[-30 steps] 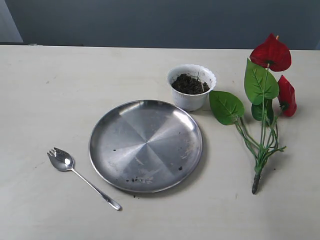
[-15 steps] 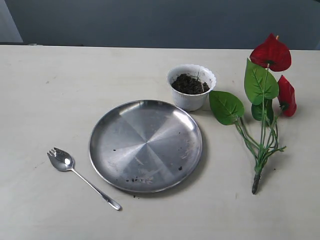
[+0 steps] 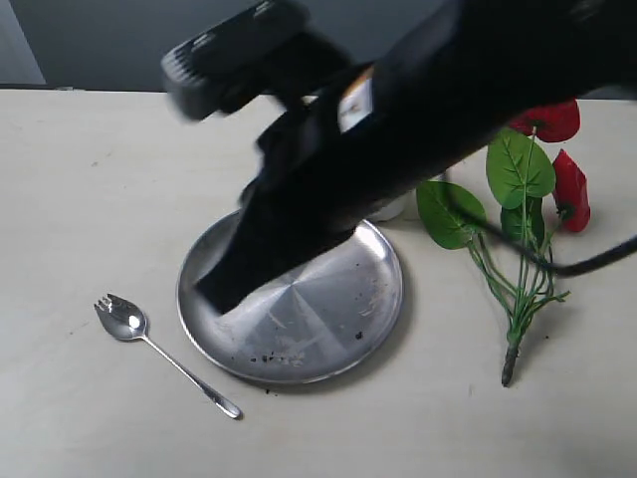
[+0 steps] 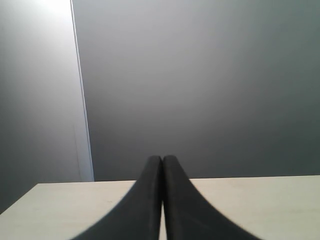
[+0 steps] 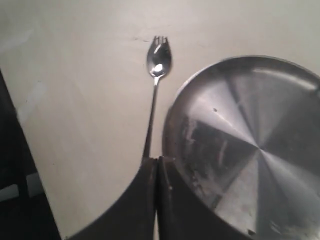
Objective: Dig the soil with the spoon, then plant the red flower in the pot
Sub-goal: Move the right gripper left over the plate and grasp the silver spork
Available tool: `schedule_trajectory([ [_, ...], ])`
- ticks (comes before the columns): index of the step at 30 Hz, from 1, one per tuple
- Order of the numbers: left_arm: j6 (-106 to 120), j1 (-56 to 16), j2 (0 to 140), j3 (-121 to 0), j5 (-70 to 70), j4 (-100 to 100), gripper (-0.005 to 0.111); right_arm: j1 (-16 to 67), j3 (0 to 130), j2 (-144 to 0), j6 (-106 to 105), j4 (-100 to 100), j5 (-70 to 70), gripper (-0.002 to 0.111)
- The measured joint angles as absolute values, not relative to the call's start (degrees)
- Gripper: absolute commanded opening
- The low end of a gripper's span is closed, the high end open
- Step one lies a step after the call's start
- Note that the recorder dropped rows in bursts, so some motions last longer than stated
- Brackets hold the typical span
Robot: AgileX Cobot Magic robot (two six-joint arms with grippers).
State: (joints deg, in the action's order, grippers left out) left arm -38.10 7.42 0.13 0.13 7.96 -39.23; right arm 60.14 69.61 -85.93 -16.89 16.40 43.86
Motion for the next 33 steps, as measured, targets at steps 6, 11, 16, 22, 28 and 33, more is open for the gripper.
schedule_trajectory([
  [6,-38.1,7.4,0.1,0.1,8.0,-39.2,0.000,69.5,79.4,-102.1,-14.7,14.1,41.4,-0.001],
  [11,-38.1,7.4,0.1,0.1,8.0,-39.2,0.000,71.0,90.3,-114.4,-14.5,12.3,44.2,-0.001],
  [16,-38.1,7.4,0.1,0.1,8.0,-39.2,0.000,71.0,100.3,-122.9,-14.7,10.9,50.7,-0.001],
  [22,-38.1,7.4,0.1,0.1,8.0,-39.2,0.000,71.1,104.2,-127.9,-15.0,7.7,52.6,-0.001],
  [28,-38.1,7.4,0.1,0.1,8.0,-39.2,0.000,71.1,104.5,-130.0,-15.2,6.5,50.9,-0.001],
  [33,-38.1,7.4,0.1,0.1,8.0,-39.2,0.000,71.1,104.6,-131.2,-14.5,6.3,49.6,-0.001],
])
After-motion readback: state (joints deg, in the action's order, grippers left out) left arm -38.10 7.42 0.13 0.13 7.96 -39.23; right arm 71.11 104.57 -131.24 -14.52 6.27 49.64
